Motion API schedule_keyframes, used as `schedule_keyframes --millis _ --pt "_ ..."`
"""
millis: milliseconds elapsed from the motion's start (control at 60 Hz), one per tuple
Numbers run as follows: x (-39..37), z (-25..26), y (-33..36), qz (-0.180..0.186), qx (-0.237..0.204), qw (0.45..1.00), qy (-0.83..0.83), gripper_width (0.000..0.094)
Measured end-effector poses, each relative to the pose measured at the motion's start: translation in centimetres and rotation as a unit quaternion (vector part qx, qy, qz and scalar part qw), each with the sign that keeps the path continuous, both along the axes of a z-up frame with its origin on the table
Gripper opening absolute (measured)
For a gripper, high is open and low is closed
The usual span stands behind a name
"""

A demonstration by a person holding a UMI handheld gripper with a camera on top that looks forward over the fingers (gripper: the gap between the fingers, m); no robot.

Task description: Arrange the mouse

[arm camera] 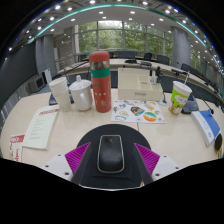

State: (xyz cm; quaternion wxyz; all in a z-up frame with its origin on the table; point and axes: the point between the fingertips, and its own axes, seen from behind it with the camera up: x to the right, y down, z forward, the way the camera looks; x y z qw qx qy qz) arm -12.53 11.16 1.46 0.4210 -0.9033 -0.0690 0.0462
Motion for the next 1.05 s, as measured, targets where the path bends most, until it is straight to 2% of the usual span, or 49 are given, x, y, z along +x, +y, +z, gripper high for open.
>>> schedule_keyframes --millis 167,333,467,717,1050 --pt "1.2 6.8 -5.4 -0.023 0.027 0.999 -0.007 0.0855" --pt "1.7 14.8 -15.4 -0.038 0.056 0.998 -0.014 0.0855" --pt "1.4 18.7 -24.6 -0.052 0.058 0.997 -0.014 0.0853" --pt "-0.2 21.5 -37.3 -0.066 0.065 0.995 -0.025 0.0856" --pt "-1.6 22.3 -41.9 -0.073 0.064 0.995 -0.022 0.0858"
